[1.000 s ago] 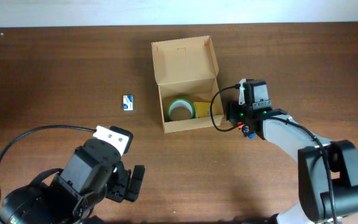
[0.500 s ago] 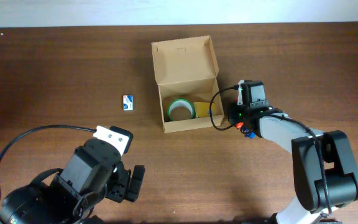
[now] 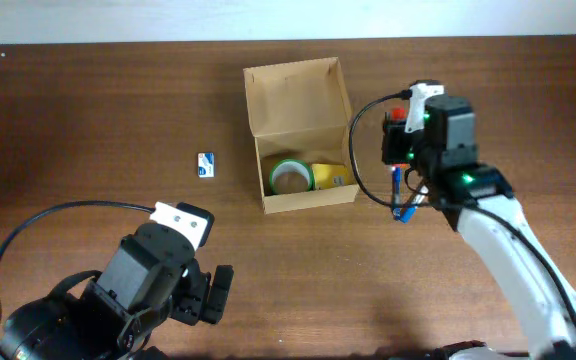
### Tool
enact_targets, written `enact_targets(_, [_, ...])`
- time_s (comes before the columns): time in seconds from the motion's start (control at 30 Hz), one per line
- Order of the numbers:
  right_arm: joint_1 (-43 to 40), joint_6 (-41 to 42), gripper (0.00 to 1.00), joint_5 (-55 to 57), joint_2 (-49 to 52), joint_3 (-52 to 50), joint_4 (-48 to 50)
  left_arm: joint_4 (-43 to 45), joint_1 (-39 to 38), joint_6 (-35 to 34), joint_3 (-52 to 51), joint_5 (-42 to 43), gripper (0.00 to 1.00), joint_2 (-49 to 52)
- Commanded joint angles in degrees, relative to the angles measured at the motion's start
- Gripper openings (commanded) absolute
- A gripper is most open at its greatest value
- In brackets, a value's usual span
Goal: Pack container
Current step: 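Carry the orange highlighter with the right gripper into the box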
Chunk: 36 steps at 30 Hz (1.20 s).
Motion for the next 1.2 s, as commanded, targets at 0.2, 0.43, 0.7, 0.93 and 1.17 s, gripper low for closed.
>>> enact_targets(0.2, [14.4, -8.7, 0.04, 2.0, -3.4, 4.1, 0.5, 0.2, 0.2, 0.7, -0.1, 0.2, 1.00, -0.2])
enact_targets(0.43, [21.6, -22.8, 0.04, 5.0, 11.3, 17.8, -9.2, 0.2, 0.2, 0.7, -0.1, 0.2, 1.00, -0.2])
enact_targets(0.7, [21.4, -62.6, 0.04, 4.7, 20.9, 20.0, -9.0, 0.2, 0.2, 0.7, -0.1, 0.2, 1.00, -0.2])
enact_targets(0.93, [21.4, -72.7, 0.04, -3.9, 24.7, 20.0, -8.6, 0.2, 0.2, 0.7, -0.1, 0.2, 1.00, -0.2])
enact_targets(1.17, [21.3, -72.9, 0.04, -4.6, 29.5, 20.0, -3.2, 0.2, 0.2, 0.7, -0.1, 0.2, 1.00, -0.2])
